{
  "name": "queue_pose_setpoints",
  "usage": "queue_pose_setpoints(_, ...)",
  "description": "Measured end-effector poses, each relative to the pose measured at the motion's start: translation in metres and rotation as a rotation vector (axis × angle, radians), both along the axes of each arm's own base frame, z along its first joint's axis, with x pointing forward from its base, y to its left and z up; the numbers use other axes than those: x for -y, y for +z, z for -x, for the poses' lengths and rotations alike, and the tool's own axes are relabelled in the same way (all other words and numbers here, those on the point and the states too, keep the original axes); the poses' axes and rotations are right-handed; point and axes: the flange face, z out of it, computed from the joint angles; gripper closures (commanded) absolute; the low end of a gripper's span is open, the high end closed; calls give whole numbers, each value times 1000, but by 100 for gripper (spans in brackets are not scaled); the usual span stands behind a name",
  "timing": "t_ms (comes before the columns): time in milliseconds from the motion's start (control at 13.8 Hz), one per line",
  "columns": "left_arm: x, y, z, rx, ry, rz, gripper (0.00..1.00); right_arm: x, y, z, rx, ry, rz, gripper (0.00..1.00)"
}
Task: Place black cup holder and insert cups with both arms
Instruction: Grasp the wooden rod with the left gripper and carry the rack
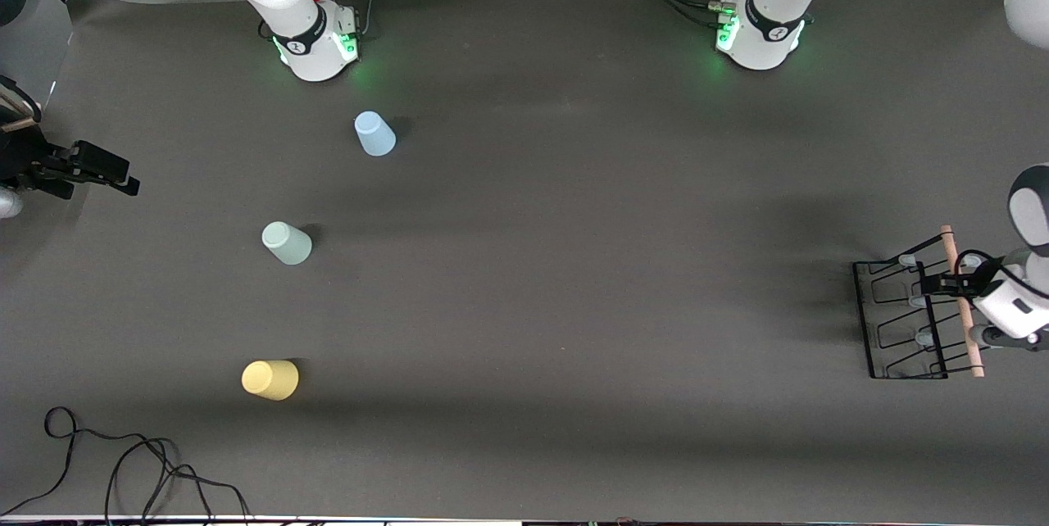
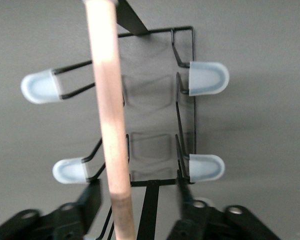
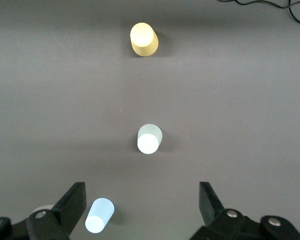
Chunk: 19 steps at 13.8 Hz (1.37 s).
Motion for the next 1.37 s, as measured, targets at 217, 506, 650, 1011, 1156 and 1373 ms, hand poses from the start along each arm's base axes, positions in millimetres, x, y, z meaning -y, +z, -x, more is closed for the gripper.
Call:
queue_pose_setpoints(217, -10, 7, -1, 11, -17, 0, 100, 0, 0, 0, 0, 0, 0, 0)
queue_pose_setpoints(506, -4, 22, -8, 19, -32, 3, 100, 0, 0, 0, 0, -1, 0, 0)
queue_pose_setpoints(650, 6, 44, -10, -17, -37, 11, 100, 1, 0, 0, -1, -1, 0, 0)
queue_pose_setpoints(1011, 78, 100, -12, 17, 63, 82, 100, 1, 0, 0, -1, -2, 0, 0)
queue_pose_setpoints(1156, 125, 103, -7, 14, 92, 82, 100, 1, 0, 0, -1, -2, 0, 0)
queue_pose_setpoints(1373, 212, 94, 3, -11, 126, 67, 100, 2, 0, 0, -2, -3, 0, 0)
